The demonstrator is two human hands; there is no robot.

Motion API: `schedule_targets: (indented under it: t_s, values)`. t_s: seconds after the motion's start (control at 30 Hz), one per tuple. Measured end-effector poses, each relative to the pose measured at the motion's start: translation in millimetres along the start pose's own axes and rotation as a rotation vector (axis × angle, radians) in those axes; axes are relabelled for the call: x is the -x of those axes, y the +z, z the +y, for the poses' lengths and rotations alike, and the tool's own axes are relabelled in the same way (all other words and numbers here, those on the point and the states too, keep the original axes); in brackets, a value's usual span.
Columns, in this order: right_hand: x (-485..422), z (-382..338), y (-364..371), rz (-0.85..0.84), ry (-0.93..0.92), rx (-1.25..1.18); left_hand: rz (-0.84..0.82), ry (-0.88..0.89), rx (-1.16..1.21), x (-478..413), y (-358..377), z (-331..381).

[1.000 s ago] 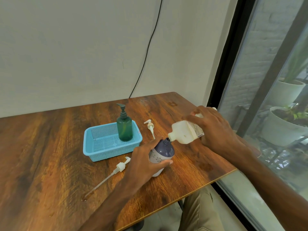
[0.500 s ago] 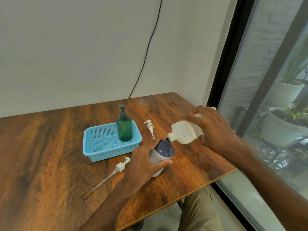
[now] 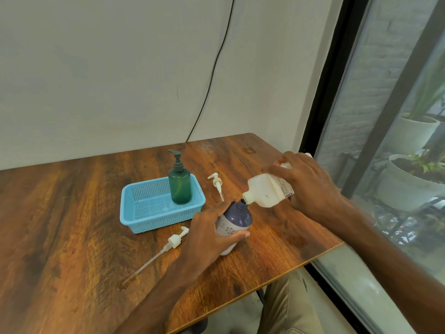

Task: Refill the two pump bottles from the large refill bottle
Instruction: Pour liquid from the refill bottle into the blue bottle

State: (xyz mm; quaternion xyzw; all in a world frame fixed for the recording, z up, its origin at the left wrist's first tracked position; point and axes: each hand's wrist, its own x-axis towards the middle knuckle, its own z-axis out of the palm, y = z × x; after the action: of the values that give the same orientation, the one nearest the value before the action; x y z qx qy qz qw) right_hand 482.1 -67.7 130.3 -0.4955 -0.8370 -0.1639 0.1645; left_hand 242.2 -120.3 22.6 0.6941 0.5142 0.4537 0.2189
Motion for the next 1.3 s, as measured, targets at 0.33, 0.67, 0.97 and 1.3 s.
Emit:
schedule_targets:
  t_s: [0.33,0.67,0.97,1.3]
  values:
    - [-3,-2,-3,0.009,-0.020,-0.013,0.023,-0.002,-0.011,1,0,0]
    - [-5,-5,-7,0.010,-0.042,-0.005,0.024,0.009,-0.015,1,0,2]
    - [-6,-9,-11,-0.006,-0.039,0.024,0.026,0.009,-0.007,1,0,2]
    - [-6,-12,-17,-0.019,-0.047,0.023,0.025,0.004,0.003,2,0,1]
